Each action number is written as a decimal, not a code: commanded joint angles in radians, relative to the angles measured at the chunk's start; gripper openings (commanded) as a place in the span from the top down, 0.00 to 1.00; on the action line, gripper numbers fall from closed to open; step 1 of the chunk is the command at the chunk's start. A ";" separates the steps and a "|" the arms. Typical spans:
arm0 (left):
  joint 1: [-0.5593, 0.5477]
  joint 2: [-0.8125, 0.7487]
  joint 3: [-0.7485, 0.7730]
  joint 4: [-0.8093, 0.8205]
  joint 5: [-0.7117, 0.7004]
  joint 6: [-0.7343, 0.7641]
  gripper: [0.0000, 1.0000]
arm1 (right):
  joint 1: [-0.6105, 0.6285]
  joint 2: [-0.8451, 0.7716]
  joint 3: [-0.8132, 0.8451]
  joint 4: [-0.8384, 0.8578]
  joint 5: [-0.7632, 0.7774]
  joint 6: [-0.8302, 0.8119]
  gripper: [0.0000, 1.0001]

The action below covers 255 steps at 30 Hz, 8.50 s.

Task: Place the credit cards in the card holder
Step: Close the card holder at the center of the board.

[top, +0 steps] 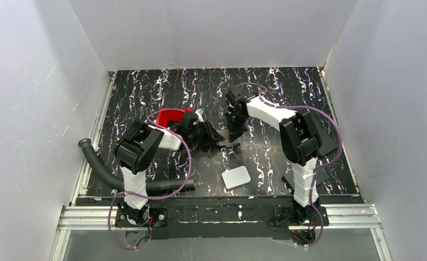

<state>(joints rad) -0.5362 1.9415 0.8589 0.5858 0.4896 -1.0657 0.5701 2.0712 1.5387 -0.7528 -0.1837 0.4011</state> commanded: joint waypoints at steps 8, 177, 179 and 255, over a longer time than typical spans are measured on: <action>-0.045 -0.033 -0.006 -0.021 0.093 -0.052 1.00 | 0.080 0.323 0.092 -0.025 0.452 -0.051 0.89; -0.241 -0.711 -0.025 0.131 -0.382 -0.177 1.00 | -0.235 -0.862 -0.839 1.742 -0.383 1.154 0.81; -0.242 -0.733 -0.028 0.100 -0.369 -0.127 0.92 | -0.238 -0.851 -0.823 1.735 -0.417 1.127 0.99; -0.296 -0.719 0.410 -1.021 -0.587 0.469 1.00 | -0.091 -0.769 -0.469 0.628 -0.434 0.343 0.61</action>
<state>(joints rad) -0.8242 1.2381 1.2243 -0.4366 -0.0628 -0.6098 0.4747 1.3209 1.0481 -0.1047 -0.6312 0.7826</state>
